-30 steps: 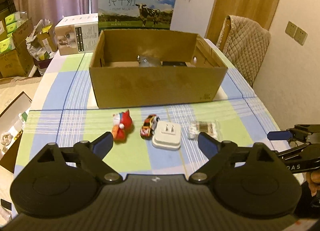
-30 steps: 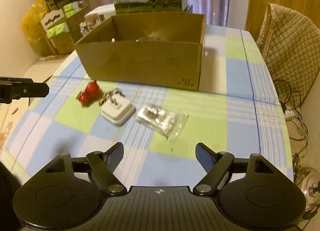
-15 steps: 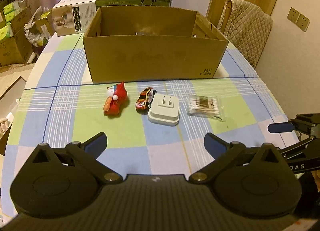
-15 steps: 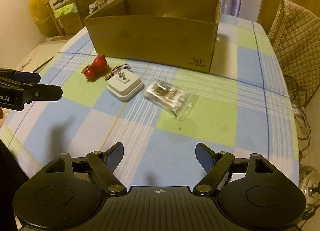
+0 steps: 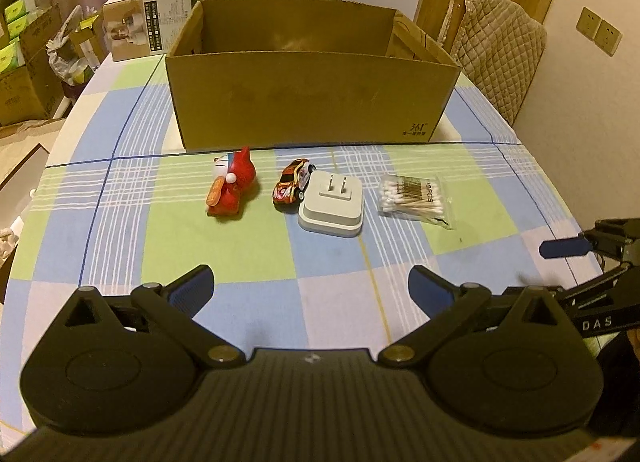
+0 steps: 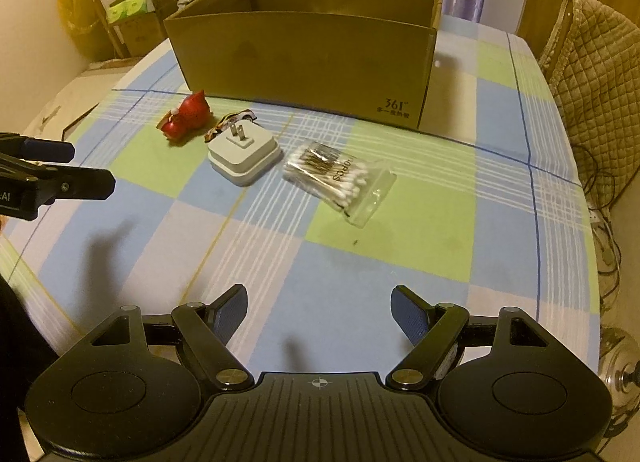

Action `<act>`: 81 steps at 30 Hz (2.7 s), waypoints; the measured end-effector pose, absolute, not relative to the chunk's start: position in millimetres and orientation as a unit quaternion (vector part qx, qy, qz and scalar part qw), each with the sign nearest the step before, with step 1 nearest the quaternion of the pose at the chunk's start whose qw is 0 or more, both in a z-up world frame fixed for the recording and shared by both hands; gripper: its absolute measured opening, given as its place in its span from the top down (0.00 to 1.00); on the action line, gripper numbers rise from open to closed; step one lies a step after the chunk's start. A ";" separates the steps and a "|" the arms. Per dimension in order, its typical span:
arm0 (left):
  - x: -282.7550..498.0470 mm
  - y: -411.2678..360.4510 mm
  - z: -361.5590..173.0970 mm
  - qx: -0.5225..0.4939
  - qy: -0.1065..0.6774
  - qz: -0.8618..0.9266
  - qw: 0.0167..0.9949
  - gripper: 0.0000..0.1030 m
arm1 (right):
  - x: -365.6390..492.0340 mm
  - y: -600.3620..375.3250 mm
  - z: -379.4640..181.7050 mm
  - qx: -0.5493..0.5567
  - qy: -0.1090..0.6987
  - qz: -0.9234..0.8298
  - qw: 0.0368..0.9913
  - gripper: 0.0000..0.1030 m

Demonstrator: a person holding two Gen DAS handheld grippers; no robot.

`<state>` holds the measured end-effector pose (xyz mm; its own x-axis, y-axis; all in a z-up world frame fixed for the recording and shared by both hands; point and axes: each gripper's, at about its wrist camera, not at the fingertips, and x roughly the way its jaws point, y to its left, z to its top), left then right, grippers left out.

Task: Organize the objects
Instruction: 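Grasp the clear bag of cotton swabs with the right tool, then grasp the white plug adapter with the left tool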

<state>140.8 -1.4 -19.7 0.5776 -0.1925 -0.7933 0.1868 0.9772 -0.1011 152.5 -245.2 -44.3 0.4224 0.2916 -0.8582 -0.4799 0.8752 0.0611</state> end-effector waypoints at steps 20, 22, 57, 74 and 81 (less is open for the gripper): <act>193.2 -12.7 -59.3 0.013 0.445 -0.142 0.884 0.02 | 212.8 -215.5 -71.6 -0.230 0.429 0.339 0.805 0.26; 198.0 -14.7 -64.3 0.011 0.447 -0.147 0.882 0.04 | 220.8 -214.3 -74.6 -0.240 0.426 0.348 0.800 0.26; 253.7 -41.4 -103.7 0.019 0.465 -0.174 0.868 0.39 | 275.4 -203.6 -99.7 -0.221 0.496 0.349 0.764 0.77; 203.3 -30.3 -95.7 0.018 0.480 -0.166 0.861 0.42 | 250.0 -214.8 -88.8 -0.144 0.524 0.307 0.781 0.77; 200.0 -25.0 -90.6 0.006 0.470 -0.151 0.870 0.36 | 235.5 -219.1 -86.8 -0.130 0.529 0.296 0.784 0.77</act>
<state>200.0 -25.0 -90.6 0.5128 -0.2577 -0.8189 0.2682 0.9542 -0.1323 235.5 -219.1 -86.8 0.2637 0.3272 -0.9074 -0.6023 0.7906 0.1101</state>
